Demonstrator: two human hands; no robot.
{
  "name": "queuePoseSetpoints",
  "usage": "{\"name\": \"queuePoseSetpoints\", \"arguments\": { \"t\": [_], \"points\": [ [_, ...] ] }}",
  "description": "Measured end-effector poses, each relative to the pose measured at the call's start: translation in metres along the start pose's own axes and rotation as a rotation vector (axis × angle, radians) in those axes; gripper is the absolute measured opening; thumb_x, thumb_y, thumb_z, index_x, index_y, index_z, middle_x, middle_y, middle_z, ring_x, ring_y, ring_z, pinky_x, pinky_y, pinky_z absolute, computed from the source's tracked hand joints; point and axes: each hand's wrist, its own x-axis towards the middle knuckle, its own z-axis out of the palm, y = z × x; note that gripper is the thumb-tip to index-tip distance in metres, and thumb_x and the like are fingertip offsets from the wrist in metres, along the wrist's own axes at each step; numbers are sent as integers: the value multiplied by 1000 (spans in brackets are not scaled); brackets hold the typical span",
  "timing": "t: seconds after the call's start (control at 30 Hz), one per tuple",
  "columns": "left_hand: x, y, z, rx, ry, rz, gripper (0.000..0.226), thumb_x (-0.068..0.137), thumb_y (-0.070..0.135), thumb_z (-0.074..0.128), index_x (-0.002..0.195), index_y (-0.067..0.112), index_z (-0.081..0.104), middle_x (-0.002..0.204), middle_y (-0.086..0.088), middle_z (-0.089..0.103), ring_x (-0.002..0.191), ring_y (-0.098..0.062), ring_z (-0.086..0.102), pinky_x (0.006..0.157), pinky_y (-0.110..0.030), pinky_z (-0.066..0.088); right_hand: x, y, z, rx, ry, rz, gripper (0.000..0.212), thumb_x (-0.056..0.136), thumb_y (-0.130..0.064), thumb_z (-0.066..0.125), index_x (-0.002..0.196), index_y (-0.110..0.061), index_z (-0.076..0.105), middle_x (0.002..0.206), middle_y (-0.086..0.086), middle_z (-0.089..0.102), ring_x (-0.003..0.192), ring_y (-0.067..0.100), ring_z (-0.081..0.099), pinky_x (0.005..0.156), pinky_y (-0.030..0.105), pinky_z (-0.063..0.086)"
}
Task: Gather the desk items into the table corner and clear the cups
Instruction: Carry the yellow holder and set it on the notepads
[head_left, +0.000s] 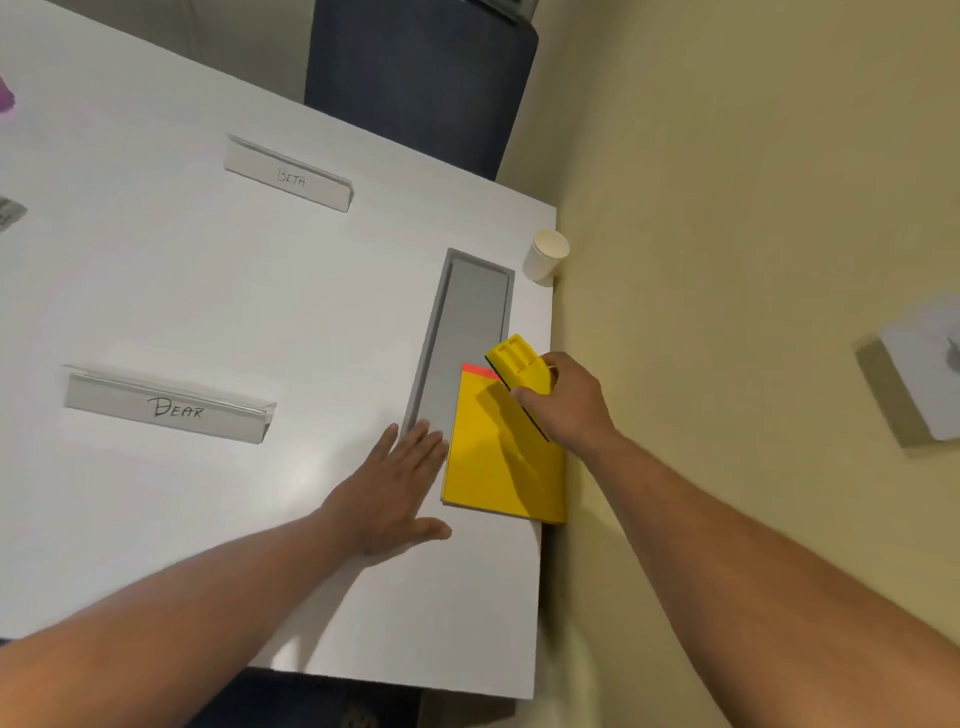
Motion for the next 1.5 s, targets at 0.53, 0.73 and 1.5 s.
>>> {"name": "queuePoseSetpoints", "arguments": {
  "t": [0.53, 0.73, 1.5],
  "points": [
    [20, -14, 20, 17, 134, 38, 90, 101, 80, 12, 168, 20, 0, 176, 4, -6, 162, -15, -11, 132, -51, 0, 111, 17, 30, -441, -153, -152, 57, 86, -27, 83, 136, -16, 57, 132, 12, 64, 117, 33, 60, 93, 45, 51],
    [21, -15, 23, 17, 136, 36, 89, 102, 79, 11, 168, 21, -2, 176, 4, -7, 162, -15, -12, 132, -52, 2, 119, 16, 36, -447, -155, -184, 58, 91, -22, 80, 141, -14, 54, 135, 15, 61, 121, 34, 58, 94, 41, 47],
    [22, -14, 26, 21, 144, 31, 89, 102, 78, 11, 168, 19, -3, 176, 2, -8, 162, -15, -12, 132, -52, 4, 130, 21, 38, -507, -245, -119, 69, 92, -27, 79, 149, -14, 41, 143, 16, 55, 126, 36, 55, 96, 41, 46]
  ]
}}
